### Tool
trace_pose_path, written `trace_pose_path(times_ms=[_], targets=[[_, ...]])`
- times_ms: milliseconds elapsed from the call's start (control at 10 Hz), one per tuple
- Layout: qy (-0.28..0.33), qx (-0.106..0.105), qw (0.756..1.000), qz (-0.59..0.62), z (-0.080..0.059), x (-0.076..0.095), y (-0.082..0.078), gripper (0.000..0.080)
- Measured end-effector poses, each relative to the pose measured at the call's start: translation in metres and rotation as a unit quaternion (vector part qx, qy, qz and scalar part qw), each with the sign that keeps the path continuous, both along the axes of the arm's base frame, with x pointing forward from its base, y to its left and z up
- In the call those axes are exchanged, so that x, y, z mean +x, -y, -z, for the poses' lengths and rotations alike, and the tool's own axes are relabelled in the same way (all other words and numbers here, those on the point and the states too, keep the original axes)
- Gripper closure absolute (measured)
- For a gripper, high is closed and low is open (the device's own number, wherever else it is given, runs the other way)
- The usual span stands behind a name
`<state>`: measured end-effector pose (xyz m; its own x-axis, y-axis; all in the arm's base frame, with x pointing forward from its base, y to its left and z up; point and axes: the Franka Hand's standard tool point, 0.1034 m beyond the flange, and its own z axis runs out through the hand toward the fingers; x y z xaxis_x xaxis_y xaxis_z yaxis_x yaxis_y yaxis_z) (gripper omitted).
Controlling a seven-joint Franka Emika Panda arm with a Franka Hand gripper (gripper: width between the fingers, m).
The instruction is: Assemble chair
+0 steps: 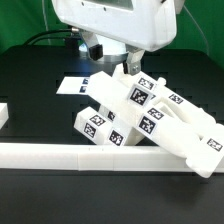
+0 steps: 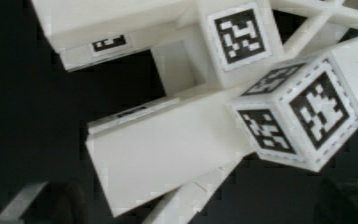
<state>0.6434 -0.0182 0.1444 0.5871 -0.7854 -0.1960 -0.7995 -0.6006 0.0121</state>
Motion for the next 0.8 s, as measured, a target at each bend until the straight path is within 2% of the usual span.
trace_pose_path(times_ms=[100,200,300,400,800], targets=[[0.002,0.0,1.0,-0.006,0.001,-0.001,0.001,0.015],[0.018,0.0,0.999,-0.03,0.004,-0.008,0.009,0.015],[0.029,-0.002,0.999,-0.039,0.011,-0.024,0.02,0.015],[0.026,-0.005,0.999,-0.036,0.017,-0.036,0.024,0.015],[0.024,-0.006,0.999,-0.035,0.02,-0.039,0.023,0.015]])
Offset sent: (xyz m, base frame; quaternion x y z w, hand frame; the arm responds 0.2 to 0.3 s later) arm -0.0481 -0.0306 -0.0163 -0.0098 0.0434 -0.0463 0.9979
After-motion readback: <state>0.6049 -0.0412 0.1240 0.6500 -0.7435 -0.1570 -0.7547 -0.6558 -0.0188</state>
